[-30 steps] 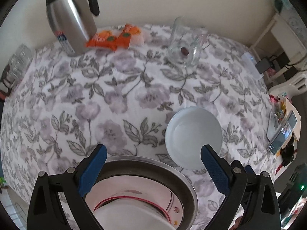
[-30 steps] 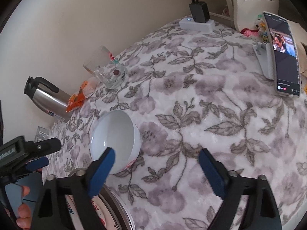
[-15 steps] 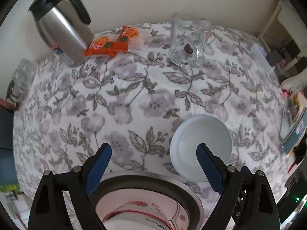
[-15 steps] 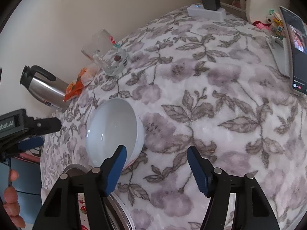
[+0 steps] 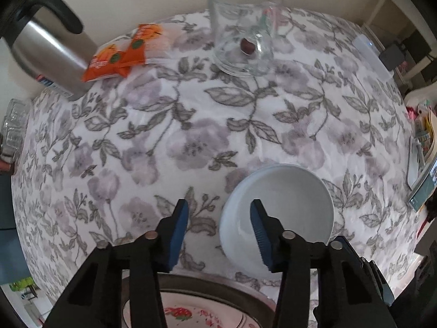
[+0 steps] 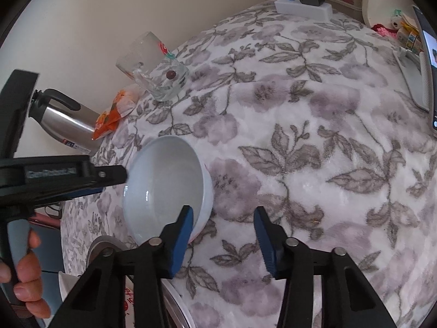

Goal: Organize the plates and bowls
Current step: 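Move both tools to the plain white round bowl and close on its rim, then lift the white round bowl with both grippers and carry it over the basin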

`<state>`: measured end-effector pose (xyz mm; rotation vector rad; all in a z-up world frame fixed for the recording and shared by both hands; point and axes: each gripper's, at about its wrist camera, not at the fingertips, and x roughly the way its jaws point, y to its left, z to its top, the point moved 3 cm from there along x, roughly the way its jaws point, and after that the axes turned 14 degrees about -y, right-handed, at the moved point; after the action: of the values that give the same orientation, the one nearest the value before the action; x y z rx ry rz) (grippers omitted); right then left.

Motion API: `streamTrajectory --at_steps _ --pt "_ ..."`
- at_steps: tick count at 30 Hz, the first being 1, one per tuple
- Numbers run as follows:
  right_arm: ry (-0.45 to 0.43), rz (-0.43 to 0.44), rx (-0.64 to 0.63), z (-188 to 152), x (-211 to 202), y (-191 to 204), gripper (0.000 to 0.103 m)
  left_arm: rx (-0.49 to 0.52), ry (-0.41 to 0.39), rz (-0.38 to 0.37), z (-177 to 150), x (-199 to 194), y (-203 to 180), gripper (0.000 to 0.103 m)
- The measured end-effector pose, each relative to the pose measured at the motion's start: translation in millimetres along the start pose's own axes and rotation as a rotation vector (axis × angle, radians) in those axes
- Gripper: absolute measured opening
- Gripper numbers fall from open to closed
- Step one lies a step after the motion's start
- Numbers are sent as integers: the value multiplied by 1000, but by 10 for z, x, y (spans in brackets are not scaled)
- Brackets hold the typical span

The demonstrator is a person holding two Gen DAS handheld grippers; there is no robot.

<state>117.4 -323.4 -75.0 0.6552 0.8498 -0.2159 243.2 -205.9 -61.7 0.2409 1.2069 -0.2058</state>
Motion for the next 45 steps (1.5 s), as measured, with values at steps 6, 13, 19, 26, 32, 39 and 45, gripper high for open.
streamTrajectory --at_steps 6,13,19,26,32,39,45 --pt "10 26 1 -6 51 31 24 18 12 4 -7 123 -92 35" --pt "20 27 -8 -11 70 24 13 0 27 -21 1 180 -122 27" --pt "46 27 4 -63 139 -15 10 18 31 -51 -7 178 -197 20" --pt "48 35 2 -64 126 3 10 16 23 -48 -10 162 -196 19" --pt "59 41 14 -74 130 -15 10 4 12 -60 -2 180 -211 19" --pt "60 51 24 -70 85 -36 10 -1 6 -77 -6 70 -216 19" --pt "44 53 -1 -40 -11 5 10 -13 -10 -91 8 -44 -212 19"
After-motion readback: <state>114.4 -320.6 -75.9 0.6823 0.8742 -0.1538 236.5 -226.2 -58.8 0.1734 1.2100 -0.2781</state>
